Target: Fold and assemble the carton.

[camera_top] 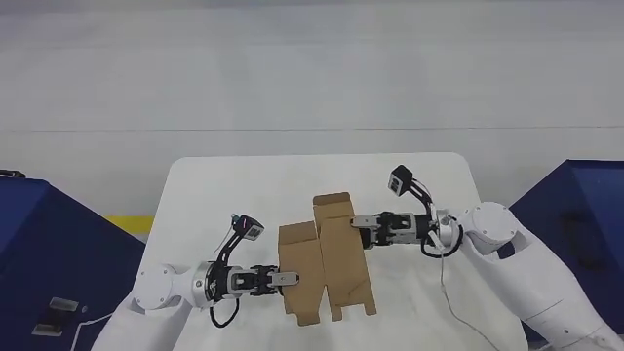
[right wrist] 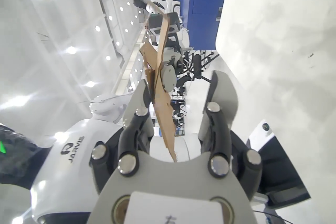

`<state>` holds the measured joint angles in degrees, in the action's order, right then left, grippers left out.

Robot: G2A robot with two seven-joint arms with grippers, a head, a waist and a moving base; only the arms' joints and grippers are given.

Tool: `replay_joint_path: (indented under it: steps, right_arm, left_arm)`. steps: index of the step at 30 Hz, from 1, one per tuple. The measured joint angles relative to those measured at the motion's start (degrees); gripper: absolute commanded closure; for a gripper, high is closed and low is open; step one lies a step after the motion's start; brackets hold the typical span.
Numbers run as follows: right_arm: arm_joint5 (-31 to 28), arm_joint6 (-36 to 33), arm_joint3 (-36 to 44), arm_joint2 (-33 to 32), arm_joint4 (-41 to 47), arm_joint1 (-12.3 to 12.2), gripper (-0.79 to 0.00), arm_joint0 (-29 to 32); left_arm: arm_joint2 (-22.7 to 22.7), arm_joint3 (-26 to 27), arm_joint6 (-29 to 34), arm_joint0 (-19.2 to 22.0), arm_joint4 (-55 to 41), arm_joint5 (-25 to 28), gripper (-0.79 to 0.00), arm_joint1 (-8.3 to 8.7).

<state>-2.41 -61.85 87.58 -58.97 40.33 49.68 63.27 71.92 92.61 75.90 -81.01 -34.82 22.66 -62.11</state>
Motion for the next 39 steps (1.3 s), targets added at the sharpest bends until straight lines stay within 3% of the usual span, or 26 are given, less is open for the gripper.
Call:
replay_joint_path:
  steps: [2,4,6,7,8,20,21,22,23,33,39]
  right_arm:
    - [0.64,-0.60,-1.61,0.39,1.33,0.39,-0.770,-1.06]
    - [0.60,-1.14,-2.20,1.10,0.95,0.70,-0.372,-1.75]
    - [0.40,-1.80,-2.50,1.99,0.54,1.08,-0.191,-2.26]
    - [0.27,-1.86,-2.66,2.25,0.58,1.23,-0.055,-2.41]
    - [0.14,-1.83,-2.81,2.46,0.66,1.37,0.000,-2.53]
    - [-2.08,-2.10,-3.52,2.86,-0.31,2.42,0.000,-2.81]
    - [-2.22,-1.93,-3.40,2.85,-0.63,2.48,0.000,-2.74]
    - [-2.33,-1.76,-3.30,2.84,-0.93,2.53,0.000,-2.69]
    - [-2.44,-1.38,-3.25,2.79,-1.42,2.56,0.000,-2.66]
    - [-6.14,12.44,-3.47,-1.66,-10.55,2.28,0.000,-0.94]
    - [-6.32,13.02,-3.38,-2.15,-10.19,2.24,0.000,-0.63]
  left_arm:
    - [-0.18,0.08,0.44,-0.09,-0.09,-0.03,0.000,0.06]
    - [-0.53,0.21,0.92,-0.18,-0.24,-0.31,0.000,0.09]
    - [-0.94,0.25,1.51,-0.13,-0.47,-0.63,0.000,0.12]
    - [-1.04,0.23,1.59,-0.08,-0.29,-0.64,0.000,0.14]
    - [-1.15,0.20,1.60,-0.04,-0.01,-0.67,0.000,0.16]
    - [-2.02,0.51,1.34,-0.01,0.75,-0.57,0.000,0.41]
    - [-2.11,0.48,1.26,0.03,0.82,-0.55,-0.139,0.43]
    - [-2.18,0.42,1.18,0.05,0.88,-0.59,-0.606,0.45]
    - [-2.26,0.32,1.08,0.07,1.02,-0.76,-0.785,0.47]
    - [-1.37,-2.23,-3.63,1.03,5.87,-2.35,-0.785,0.76]
    - [-1.39,-2.21,-3.58,1.01,5.81,-2.33,-0.785,0.76]
